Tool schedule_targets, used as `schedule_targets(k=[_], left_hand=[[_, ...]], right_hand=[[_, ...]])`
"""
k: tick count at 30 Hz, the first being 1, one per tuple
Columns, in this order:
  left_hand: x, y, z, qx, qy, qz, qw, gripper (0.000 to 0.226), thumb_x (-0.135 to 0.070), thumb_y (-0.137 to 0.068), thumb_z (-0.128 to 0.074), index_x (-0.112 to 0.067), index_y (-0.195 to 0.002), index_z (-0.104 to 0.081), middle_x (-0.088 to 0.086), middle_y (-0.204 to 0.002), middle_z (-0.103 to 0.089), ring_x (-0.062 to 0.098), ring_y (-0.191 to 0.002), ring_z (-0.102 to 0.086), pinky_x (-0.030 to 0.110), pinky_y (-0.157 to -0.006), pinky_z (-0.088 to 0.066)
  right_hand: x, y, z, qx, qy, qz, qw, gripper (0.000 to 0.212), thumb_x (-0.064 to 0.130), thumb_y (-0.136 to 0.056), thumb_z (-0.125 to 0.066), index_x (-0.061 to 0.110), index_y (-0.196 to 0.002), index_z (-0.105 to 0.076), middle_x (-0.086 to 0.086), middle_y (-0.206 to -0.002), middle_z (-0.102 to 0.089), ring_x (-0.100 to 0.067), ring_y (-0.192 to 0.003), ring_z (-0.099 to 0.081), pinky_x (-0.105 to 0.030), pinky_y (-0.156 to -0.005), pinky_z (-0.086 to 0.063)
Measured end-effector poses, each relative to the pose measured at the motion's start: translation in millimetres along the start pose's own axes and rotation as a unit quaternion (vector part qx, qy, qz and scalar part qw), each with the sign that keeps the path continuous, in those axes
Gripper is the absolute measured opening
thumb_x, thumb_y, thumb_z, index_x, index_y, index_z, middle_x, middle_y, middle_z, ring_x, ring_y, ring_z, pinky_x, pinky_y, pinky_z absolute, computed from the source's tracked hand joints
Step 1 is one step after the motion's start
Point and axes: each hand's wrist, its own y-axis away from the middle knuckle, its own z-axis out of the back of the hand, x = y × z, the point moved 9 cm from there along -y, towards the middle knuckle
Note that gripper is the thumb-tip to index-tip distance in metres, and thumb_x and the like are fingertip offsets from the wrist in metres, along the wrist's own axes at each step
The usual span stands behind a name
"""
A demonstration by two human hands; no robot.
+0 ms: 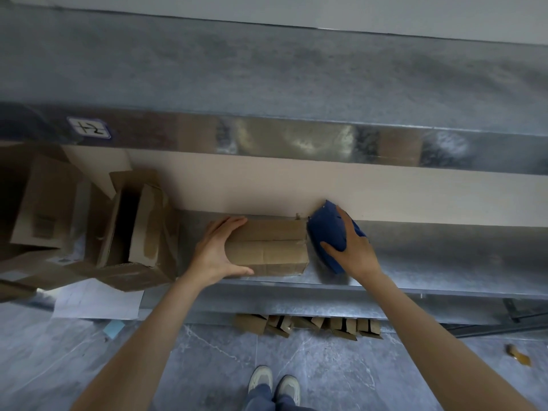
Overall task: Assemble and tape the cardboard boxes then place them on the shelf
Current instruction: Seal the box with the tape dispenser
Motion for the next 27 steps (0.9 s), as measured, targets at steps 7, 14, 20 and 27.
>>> schedule_targets(k=[7,14,20,27], left_hand=[[-3.9,0.7,1.8,-0.004,0.013,-0.019,1.0,0.107,-0.045,-0.048,-0.096,-0.031,-0.143,-0.049,-0.013,-0.152,-0.034,0.009,-0.143,-0.028,0.034,-0.118,-0.028],[-6.7,2.8,5.8,-0.02,0.032,-0.03,0.999,0.107,-0.046,-0.045,-0.096,-0.026,-0.14,-0.053,-0.013,-0.142,-0.042,0.007,-0.134,-0.038,0.029,-0.114,-0.034],[-6.5,3.3,7.0,-0.031,0.045,-0.037,0.998,0.106,-0.046,-0.045,-0.096,-0.023,-0.14,-0.054,-0.021,-0.144,-0.04,0.005,-0.149,-0.016,0.027,-0.119,-0.016],[0.1,2.8,4.3,-0.043,0.054,-0.035,0.997,0.111,-0.049,-0.042,-0.096,-0.026,-0.141,-0.052,-0.02,-0.146,-0.04,0.003,-0.146,-0.018,0.024,-0.118,-0.015]], right_hand=[[4.9,12.4,26.7,-0.068,0.03,0.011,0.997,0.072,0.05,-0.095,-0.051,0.032,-0.153,-0.013,-0.001,-0.07,-0.059,-0.017,-0.055,-0.054,-0.027,-0.044,-0.038],[56.8,17.4,49.4,-0.162,-0.025,0.089,0.982,0.056,0.035,-0.096,-0.057,0.026,-0.146,-0.035,-0.003,-0.135,-0.05,-0.021,-0.124,-0.046,-0.037,-0.085,-0.05],[111.0,15.4,-10.4,-0.002,-0.148,0.183,0.972,0.048,0.04,-0.096,-0.056,0.031,-0.14,-0.039,0.011,-0.143,-0.04,-0.008,-0.131,-0.038,-0.027,-0.097,-0.04],[111.4,10.7,-41.6,0.005,-0.126,0.198,0.972,0.06,0.064,-0.093,-0.045,0.036,-0.145,-0.035,0.016,-0.154,-0.033,0.001,-0.148,-0.006,-0.009,-0.104,-0.005]])
